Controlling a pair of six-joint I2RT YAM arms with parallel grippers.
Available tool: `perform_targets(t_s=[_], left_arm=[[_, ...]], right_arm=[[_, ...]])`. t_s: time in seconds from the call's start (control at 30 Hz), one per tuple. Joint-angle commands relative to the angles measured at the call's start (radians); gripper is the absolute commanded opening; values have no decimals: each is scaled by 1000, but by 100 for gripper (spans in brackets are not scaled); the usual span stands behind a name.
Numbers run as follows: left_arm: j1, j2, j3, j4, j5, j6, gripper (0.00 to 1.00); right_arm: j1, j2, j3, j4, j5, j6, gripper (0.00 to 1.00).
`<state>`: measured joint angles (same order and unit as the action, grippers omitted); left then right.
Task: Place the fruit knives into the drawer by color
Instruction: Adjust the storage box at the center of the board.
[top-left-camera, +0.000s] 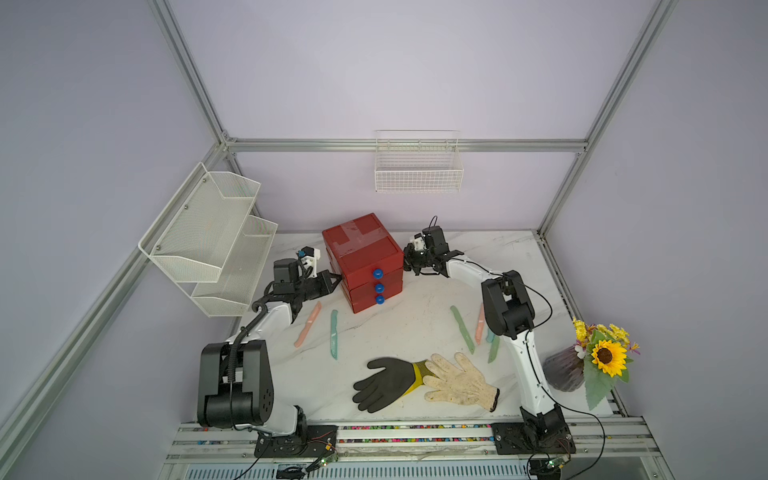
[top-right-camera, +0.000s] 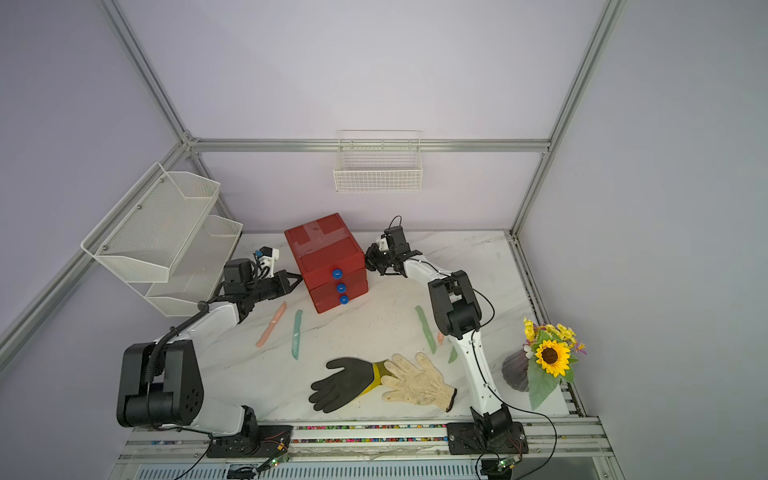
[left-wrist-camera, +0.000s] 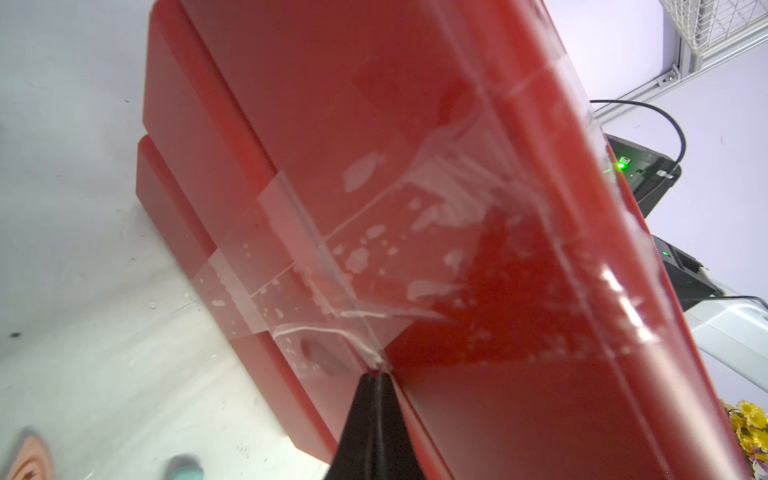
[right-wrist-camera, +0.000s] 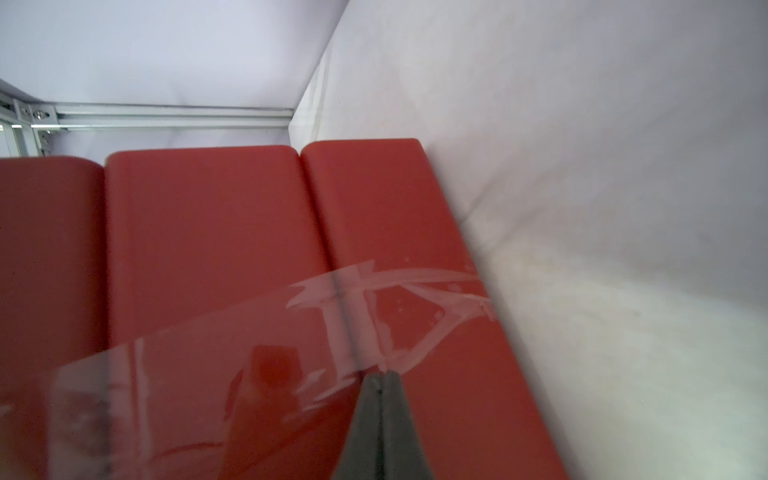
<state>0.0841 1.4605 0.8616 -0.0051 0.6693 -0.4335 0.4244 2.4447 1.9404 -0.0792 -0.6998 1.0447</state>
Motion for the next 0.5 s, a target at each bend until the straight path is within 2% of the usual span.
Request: perform_targets(t_s=[0.0, 0.17, 0.3, 0.37, 0.47], left_arm=[[7, -39, -22, -39, 39, 50, 0], [12, -93, -15, -110, -5, 83, 0], [39, -118, 0, -186, -51, 100, 0], [50, -136, 9, -235, -114, 94, 0], [52, -167, 52, -351, -268, 68, 0]], right_arm=[[13, 31, 66, 36, -69, 35, 0], [-13, 49, 127, 8, -29, 53, 0], [-70, -54, 19, 26, 75, 54, 0], [-105, -112, -51, 40, 112, 53, 0], [-141, -191, -138, 39, 127, 45, 0]])
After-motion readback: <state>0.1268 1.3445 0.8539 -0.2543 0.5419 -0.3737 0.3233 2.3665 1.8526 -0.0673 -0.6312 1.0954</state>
